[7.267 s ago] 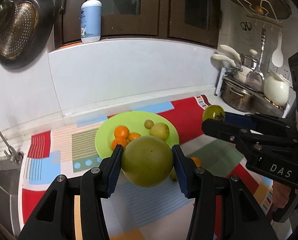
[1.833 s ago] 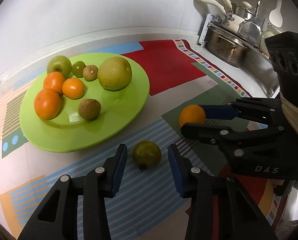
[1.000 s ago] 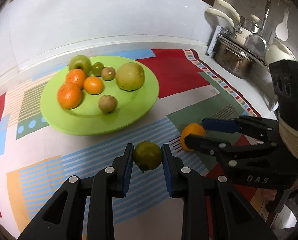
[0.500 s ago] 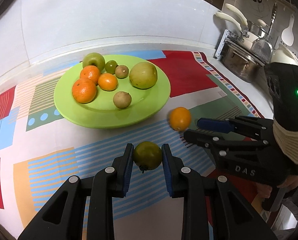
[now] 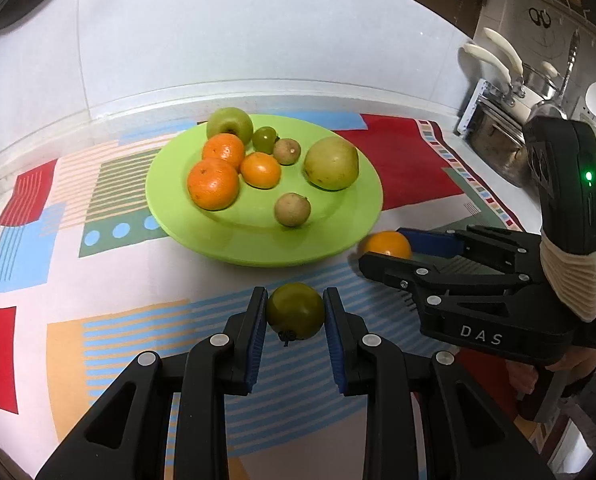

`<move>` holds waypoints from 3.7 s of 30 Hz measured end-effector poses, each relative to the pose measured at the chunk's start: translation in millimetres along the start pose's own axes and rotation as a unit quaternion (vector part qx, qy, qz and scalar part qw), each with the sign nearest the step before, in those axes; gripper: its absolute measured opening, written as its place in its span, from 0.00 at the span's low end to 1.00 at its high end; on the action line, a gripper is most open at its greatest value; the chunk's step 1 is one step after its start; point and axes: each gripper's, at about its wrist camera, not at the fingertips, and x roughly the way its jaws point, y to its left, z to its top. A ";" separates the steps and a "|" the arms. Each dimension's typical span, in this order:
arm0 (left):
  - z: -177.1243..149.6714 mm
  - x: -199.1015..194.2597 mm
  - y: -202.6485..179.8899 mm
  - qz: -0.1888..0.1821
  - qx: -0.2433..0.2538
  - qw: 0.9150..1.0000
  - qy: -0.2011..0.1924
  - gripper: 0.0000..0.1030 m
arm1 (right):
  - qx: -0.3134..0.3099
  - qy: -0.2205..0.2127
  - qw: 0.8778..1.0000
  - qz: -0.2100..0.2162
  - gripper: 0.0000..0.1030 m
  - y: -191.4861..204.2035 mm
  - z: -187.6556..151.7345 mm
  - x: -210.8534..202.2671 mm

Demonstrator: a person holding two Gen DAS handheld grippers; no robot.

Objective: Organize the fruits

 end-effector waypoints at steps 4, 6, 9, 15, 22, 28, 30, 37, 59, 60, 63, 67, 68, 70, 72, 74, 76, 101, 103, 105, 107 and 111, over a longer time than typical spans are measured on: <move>1.3 -0.9 -0.7 0.000 0.003 1.000 -0.004 0.27 | -0.004 -0.002 1.000 0.000 0.38 0.9 -3.2 -0.8; 1.9 -2.1 -2.0 -0.002 0.004 1.000 -0.005 0.27 | -0.004 -0.005 1.000 0.000 0.38 1.8 -4.7 -3.9; 3.1 -5.6 -4.1 -0.003 0.006 1.000 -0.009 0.27 | -0.006 -0.017 1.000 -0.006 0.38 3.8 -6.0 -13.3; 10.1 -21.1 -14.2 0.000 0.021 0.999 -0.033 0.27 | 0.003 -0.043 0.999 -0.017 0.38 2.9 -4.8 -36.6; 30.8 -30.5 -20.6 0.003 0.033 0.998 -0.061 0.27 | -0.007 -0.088 0.996 -0.028 0.38 0.3 16.1 -63.2; 55.1 -27.6 -16.5 0.014 0.034 0.996 -0.081 0.27 | -0.022 -0.114 0.993 -0.035 0.38 -2.2 43.5 -68.0; 62.0 -25.1 -15.3 0.019 0.037 0.996 -0.085 0.27 | -0.025 -0.120 0.992 -0.037 0.38 -3.2 52.2 -66.1; 78.7 -6.9 -9.7 0.026 0.039 0.996 -0.082 0.27 | -0.030 -0.129 0.990 -0.036 0.38 -10.4 77.5 -51.0; 91.8 51.4 -1.9 0.019 0.032 0.999 -0.039 0.28 | -0.007 -0.088 0.996 -0.010 0.38 -41.8 103.5 29.7; 91.6 52.4 -2.3 0.021 0.031 0.999 -0.037 0.28 | -0.006 -0.087 0.996 -0.008 0.38 -42.7 103.0 31.3; 92.2 53.8 -2.4 0.022 0.031 0.999 -0.035 0.30 | -0.003 -0.085 0.996 -0.005 0.38 -45.8 102.0 34.9; 94.1 51.5 -1.9 0.029 0.025 0.999 -0.039 0.42 | 0.001 -0.085 0.996 -0.003 0.38 -47.9 102.8 36.3; 93.8 49.0 -1.0 0.035 0.022 0.998 -0.041 0.44 | 0.001 -0.083 0.997 -0.004 0.42 -48.0 103.1 36.6; 93.1 44.8 1.0 0.041 0.017 0.998 -0.045 0.45 | 0.005 -0.085 0.996 -0.010 0.50 -47.8 103.7 35.0; 91.5 38.7 3.8 0.053 0.012 0.997 -0.051 0.46 | 0.004 -0.092 0.996 -0.017 0.50 -47.2 103.1 29.8; 89.7 31.5 6.7 0.063 0.008 0.996 -0.059 0.50 | 0.002 -0.097 0.995 -0.028 0.52 -45.3 101.3 22.4; 86.9 22.0 9.0 0.074 0.002 0.995 -0.070 0.55 | 0.003 -0.102 0.994 -0.041 0.57 -43.4 98.0 12.8; 7.6 -128.9 2.5 0.137 0.039 0.975 -0.169 0.93 | 0.050 -0.161 0.976 -0.141 0.81 51.1 3.8 -125.2; 0.4 -138.1 2.8 0.131 0.050 0.976 -0.167 0.93 | 0.056 -0.164 0.973 -0.152 0.81 61.1 -6.3 -132.8; -8.7 -149.2 2.2 0.127 0.057 0.975 -0.174 0.94 | 0.063 -0.167 0.971 -0.162 0.81 70.8 -16.2 -141.3; -18.2 -161.3 1.3 0.124 0.051 0.974 -0.180 0.95 | 0.063 -0.173 0.968 -0.171 0.81 81.5 -27.0 -151.9; -34.0 -180.3 -5.0 0.125 0.043 0.973 -0.187 0.96 | 0.065 -0.177 0.967 -0.171 0.81 95.8 -42.9 -169.9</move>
